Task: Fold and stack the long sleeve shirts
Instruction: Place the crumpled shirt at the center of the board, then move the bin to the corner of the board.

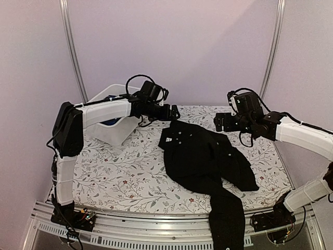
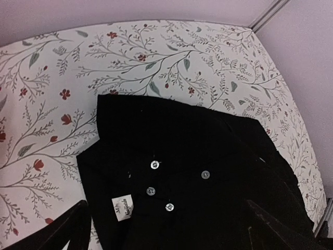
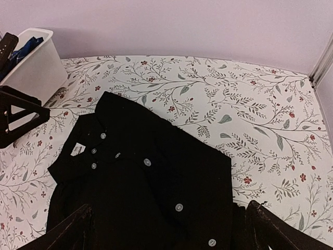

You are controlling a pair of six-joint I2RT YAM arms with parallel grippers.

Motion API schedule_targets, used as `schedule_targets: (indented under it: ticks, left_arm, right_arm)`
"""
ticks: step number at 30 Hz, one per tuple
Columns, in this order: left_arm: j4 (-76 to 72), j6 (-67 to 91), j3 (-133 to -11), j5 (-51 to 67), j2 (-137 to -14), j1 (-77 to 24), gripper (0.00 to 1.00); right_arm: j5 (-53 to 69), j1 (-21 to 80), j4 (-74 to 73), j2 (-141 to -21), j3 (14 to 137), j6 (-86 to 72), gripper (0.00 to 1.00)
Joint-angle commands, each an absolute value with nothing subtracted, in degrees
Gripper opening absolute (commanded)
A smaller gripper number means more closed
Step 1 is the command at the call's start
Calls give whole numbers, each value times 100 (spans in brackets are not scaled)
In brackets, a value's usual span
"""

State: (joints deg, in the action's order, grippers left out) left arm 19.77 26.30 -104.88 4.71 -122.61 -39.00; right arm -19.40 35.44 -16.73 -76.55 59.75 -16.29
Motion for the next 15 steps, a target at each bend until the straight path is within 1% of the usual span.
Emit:
schedule_targets:
  ticks: [1, 4, 7, 11, 15]
  left_arm:
    - [1971, 2867, -10285, 648, -12210, -3431, 100]
    - [1854, 2857, -10073, 663, -12397, -3062, 100]
    - [1836, 2824, -10011, 633, -12630, -2711, 100]
    - [1780, 2830, -9907, 621, -12825, -2208, 100]
    - [1682, 2795, -9735, 608, -12851, -1842, 100]
  right_arm:
    - [-1513, 3520, -1886, -7826, 6102, -1732, 99]
    - [-1031, 3581, -1934, -8032, 6123, -1710, 99]
    - [-796, 3863, -2025, -8262, 6127, -1655, 99]
    - [-943, 4416, -2180, -8638, 6067, -1622, 99]
    - [-952, 4956, -2214, -8739, 5800, -1738, 99]
